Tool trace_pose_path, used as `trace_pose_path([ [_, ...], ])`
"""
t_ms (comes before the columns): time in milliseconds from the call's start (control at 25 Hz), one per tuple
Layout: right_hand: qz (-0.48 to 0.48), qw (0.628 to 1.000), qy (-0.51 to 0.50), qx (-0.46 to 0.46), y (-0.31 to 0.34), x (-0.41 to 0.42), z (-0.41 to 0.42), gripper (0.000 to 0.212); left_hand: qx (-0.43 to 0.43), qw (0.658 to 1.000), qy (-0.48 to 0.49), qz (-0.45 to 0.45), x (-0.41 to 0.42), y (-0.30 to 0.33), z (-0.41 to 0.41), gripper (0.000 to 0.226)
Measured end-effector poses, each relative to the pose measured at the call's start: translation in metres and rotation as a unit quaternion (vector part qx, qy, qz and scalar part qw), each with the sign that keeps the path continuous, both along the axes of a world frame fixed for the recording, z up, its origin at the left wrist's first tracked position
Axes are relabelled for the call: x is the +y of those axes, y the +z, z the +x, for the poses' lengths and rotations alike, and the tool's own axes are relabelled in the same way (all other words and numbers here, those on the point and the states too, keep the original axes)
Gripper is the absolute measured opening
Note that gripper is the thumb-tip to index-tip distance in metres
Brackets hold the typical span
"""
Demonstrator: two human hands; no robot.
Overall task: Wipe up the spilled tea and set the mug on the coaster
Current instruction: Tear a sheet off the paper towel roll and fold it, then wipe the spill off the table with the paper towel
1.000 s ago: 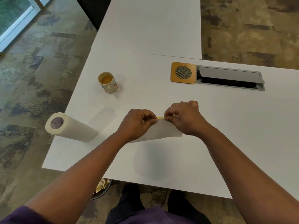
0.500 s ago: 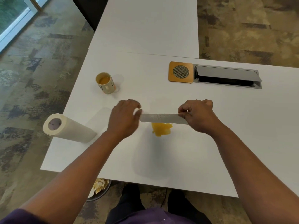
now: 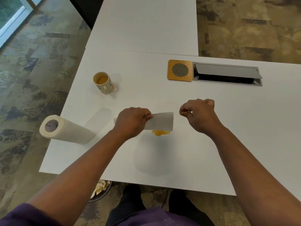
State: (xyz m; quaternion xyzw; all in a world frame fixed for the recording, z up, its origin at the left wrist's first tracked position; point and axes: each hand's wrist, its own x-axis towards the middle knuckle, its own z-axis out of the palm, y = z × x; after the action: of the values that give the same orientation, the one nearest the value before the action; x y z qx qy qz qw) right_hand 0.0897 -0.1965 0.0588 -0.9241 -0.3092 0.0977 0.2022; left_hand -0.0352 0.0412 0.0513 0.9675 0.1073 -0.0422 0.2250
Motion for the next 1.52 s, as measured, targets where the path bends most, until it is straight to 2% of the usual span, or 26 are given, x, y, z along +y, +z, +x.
trace_pose_path([
  [40, -0.003, 1.0, -0.025, -0.003, -0.001, -0.005, 0.003, 0.019, 0.005, 1.0, 0.025, -0.014, 0.005, -0.001, -0.001, 0.022],
  [120, 0.018, 0.998, -0.066, 0.008, -0.007, -0.009, 0.005, 0.021, 0.005, 0.991, 0.085, -0.107, 0.01, -0.005, -0.001, 0.019],
  [240, 0.139, 0.976, -0.131, 0.109, -0.016, 0.001, -0.008, 0.013, 0.005, 0.955, 0.154, -0.255, 0.005, -0.013, 0.001, 0.021],
  [320, 0.193, 0.95, -0.199, 0.147, -0.027, 0.013, -0.027, 0.025, 0.017, 0.939, 0.173, -0.295, -0.006, -0.022, 0.003, 0.023],
  [440, 0.22, 0.918, -0.262, 0.2, -0.049, 0.029, -0.065, 0.038, 0.034, 0.911, 0.204, -0.356, -0.029, -0.04, 0.004, 0.022],
  [560, 0.199, 0.888, -0.259, 0.323, -0.064, 0.042, -0.097, 0.069, 0.069, 0.883, 0.206, -0.417, -0.055, -0.057, 0.005, 0.017],
  [640, 0.176, 0.88, -0.236, 0.372, -0.075, 0.045, -0.105, 0.076, 0.098, 0.853, 0.228, -0.46, -0.067, -0.065, 0.008, 0.019],
  [760, 0.135, 0.894, -0.206, 0.376, -0.088, 0.043, -0.106, 0.085, 0.148, 0.802, 0.267, -0.514, -0.074, -0.076, 0.017, 0.017],
  [840, 0.116, 0.916, -0.209, 0.323, -0.092, 0.04, -0.102, 0.08, 0.164, 0.773, 0.266, -0.552, -0.078, -0.078, 0.023, 0.018],
  [920, 0.114, 0.93, -0.217, 0.273, -0.095, 0.033, -0.095, 0.08, 0.143, 0.764, 0.254, -0.575, -0.081, -0.076, 0.029, 0.014],
  [1000, 0.109, 0.948, -0.199, 0.225, -0.097, 0.023, -0.083, 0.075, 0.107, 0.784, 0.255, -0.555, -0.08, -0.075, 0.036, 0.024],
  [1080, 0.091, 0.966, -0.165, 0.179, -0.101, 0.013, -0.068, 0.068, 0.064, 0.837, 0.254, -0.481, -0.072, -0.073, 0.042, 0.049],
  [1160, 0.07, 0.977, -0.141, 0.143, -0.103, 0.009, -0.049, 0.065, 0.007, 0.92, 0.191, -0.342, -0.058, -0.074, 0.046, 0.084],
  [1200, 0.062, 0.98, -0.133, 0.134, -0.104, 0.01, -0.039, 0.064, -0.005, 0.962, 0.125, -0.244, -0.049, -0.077, 0.049, 0.096],
  [1240, 0.056, 0.982, -0.122, 0.131, -0.105, 0.012, -0.03, 0.063, -0.003, 0.99, 0.047, -0.136, -0.039, -0.079, 0.053, 0.101],
  [1320, 0.044, 0.987, -0.087, 0.126, -0.105, 0.019, -0.014, 0.062, 0.017, 0.996, -0.079, 0.036, -0.021, -0.08, 0.066, 0.088],
  [1360, 0.036, 0.989, -0.065, 0.124, -0.104, 0.023, -0.006, 0.063, 0.019, 0.99, -0.117, 0.075, -0.014, -0.082, 0.074, 0.073],
  [1440, 0.016, 0.994, -0.013, 0.106, -0.102, 0.032, 0.008, 0.067, 0.004, 0.986, -0.146, 0.075, -0.001, -0.083, 0.092, 0.043],
  [1520, -0.021, 0.998, 0.038, 0.041, -0.101, 0.042, 0.025, 0.07, -0.021, 0.989, -0.135, 0.053, 0.007, -0.086, 0.104, 0.04],
])
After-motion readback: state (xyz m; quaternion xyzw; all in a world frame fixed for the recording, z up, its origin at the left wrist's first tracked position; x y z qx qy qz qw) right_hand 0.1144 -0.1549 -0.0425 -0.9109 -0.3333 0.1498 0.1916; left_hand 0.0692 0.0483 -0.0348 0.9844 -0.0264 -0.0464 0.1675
